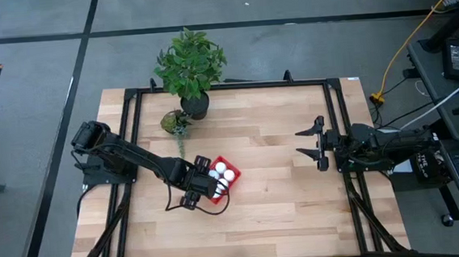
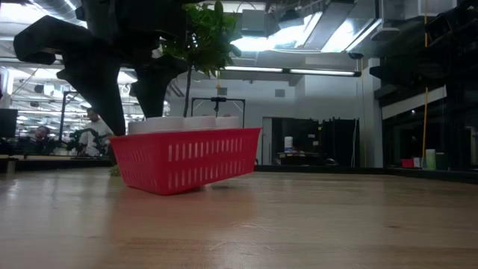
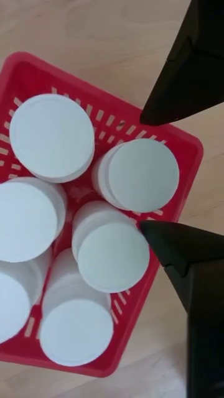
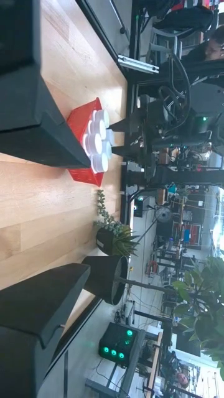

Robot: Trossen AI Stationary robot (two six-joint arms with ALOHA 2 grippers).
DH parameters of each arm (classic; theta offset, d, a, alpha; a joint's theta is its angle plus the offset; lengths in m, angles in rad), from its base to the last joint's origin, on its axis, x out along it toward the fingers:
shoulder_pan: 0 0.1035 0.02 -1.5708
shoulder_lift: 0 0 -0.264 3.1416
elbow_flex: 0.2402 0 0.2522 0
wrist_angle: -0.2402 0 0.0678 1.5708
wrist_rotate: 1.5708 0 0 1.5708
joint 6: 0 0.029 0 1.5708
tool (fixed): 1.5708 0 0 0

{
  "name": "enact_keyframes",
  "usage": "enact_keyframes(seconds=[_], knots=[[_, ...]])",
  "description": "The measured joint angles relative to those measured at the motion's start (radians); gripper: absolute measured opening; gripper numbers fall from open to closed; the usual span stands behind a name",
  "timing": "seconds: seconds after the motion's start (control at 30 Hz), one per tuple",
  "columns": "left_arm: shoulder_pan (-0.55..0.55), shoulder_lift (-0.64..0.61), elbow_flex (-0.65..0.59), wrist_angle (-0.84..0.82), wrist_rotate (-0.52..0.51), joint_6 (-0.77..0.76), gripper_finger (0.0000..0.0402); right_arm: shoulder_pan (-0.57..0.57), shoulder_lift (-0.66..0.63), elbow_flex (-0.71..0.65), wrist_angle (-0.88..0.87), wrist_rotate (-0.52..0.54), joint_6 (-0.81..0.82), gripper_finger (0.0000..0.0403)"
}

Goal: Pick and place pill bottles into a basket
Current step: Return to Home Position

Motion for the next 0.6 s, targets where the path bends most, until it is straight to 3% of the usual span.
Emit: enact_keyframes(seconds=[0.47,0.6], knots=[[0.000,-0.001,0.097,-0.090,-0.030,0.000,0.0255,0.000,0.000,0.000,0.000,0.000,0.000,0.0264],[-0.001,-0.001,0.144,-0.192,-0.069,-0.002,0.0255,0.000,0.000,0.000,0.000,0.000,0.000,0.0264]])
